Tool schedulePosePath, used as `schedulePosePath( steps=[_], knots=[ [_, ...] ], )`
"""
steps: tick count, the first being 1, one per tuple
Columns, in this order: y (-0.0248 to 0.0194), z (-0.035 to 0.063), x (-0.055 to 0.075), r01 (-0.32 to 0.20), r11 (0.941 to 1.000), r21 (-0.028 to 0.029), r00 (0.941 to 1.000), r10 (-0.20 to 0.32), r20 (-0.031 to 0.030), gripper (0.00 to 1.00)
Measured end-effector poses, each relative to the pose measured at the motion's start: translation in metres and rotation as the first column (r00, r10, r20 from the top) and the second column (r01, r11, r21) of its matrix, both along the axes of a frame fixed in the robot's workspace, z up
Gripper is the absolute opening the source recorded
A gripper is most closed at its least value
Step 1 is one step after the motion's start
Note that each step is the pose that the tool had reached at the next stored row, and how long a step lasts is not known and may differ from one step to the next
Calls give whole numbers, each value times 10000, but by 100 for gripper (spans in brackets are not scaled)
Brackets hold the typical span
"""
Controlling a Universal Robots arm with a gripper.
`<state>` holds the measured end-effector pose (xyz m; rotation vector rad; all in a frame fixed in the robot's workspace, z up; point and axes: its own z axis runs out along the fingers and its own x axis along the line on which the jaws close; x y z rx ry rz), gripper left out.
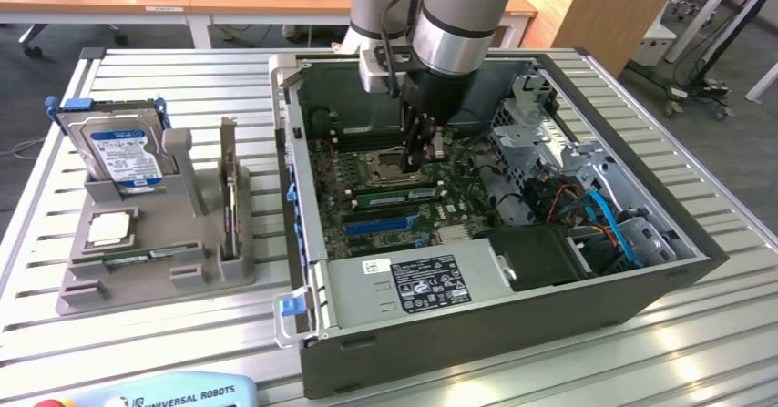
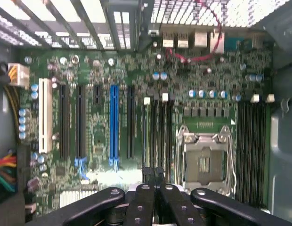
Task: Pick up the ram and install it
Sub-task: 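Press down the ram until it locks into place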
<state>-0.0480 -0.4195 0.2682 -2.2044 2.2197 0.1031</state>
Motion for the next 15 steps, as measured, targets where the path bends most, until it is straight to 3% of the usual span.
schedulePosePath(
  steps=[15],
  knots=[
    [1, 0, 13, 2, 10000, 1, 10000, -2, 1, 10]
  ],
)
